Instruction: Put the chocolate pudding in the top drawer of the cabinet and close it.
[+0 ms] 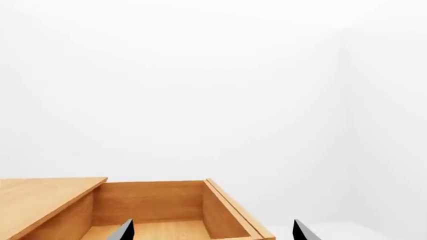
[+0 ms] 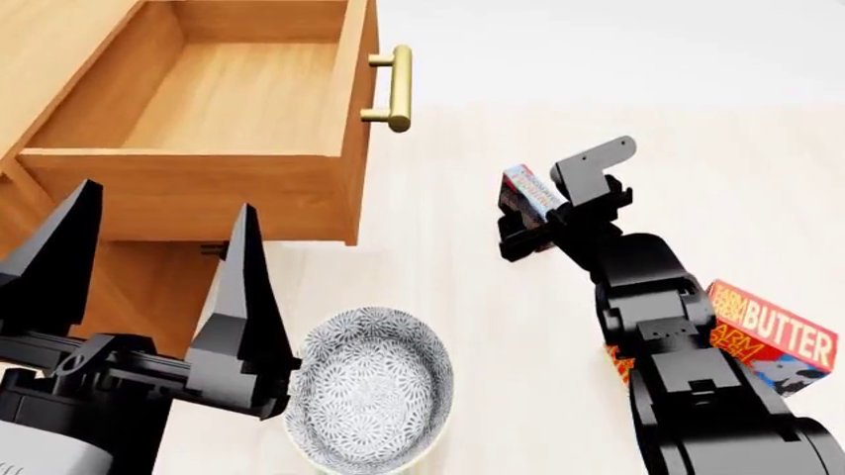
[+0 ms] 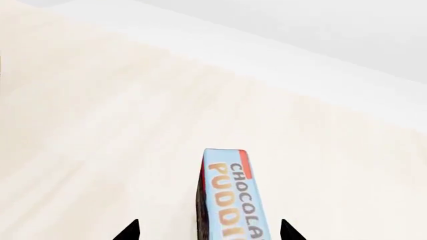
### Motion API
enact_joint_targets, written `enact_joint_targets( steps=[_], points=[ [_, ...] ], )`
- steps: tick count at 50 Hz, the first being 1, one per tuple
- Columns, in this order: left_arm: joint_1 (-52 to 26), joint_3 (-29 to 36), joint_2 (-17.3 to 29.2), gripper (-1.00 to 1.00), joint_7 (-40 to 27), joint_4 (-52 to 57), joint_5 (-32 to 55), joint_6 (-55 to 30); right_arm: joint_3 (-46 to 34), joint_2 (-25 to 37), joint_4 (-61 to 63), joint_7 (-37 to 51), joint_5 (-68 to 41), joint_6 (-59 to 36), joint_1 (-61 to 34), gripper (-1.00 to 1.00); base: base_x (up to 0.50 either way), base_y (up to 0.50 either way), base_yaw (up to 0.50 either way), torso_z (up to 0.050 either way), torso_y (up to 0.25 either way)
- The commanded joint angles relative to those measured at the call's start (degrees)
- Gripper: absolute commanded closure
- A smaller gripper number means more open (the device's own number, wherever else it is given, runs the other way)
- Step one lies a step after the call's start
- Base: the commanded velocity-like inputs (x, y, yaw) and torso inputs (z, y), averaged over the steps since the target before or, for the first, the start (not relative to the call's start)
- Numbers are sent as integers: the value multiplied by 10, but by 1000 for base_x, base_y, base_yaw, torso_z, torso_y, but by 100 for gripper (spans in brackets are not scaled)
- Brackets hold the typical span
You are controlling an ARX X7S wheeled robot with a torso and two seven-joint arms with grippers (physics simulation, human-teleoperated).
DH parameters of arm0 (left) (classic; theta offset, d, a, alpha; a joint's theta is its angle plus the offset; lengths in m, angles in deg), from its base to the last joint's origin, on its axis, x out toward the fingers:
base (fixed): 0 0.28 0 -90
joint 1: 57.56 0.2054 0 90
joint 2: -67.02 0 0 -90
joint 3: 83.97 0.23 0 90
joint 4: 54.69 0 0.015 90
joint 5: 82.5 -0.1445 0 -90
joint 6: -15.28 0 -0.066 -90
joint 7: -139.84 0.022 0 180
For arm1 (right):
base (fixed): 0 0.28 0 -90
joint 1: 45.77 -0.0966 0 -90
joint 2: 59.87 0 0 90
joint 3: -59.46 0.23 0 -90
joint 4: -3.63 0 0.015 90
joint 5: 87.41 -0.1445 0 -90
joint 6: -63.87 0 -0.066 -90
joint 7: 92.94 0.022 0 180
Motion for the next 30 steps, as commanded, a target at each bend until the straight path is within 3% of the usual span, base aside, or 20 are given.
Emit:
enact_joint_targets(
  steps=[1, 24, 30],
  points=[
    [0, 3, 3, -100, -4, -2, 3, 7, -5, 1, 0, 4, 0, -3, -1, -100, 0, 0, 0, 0, 0],
    [6, 8, 12, -100, -9, -3, 2, 15, -30, 3, 0, 30, 7, -9, -1, -100, 0, 0, 0, 0, 0],
    [6, 8, 16, -100, -12, -4, 3, 17, -34, 3, 0, 30, 4, -10, -2, -100, 0, 0, 0, 0, -169]
  ],
)
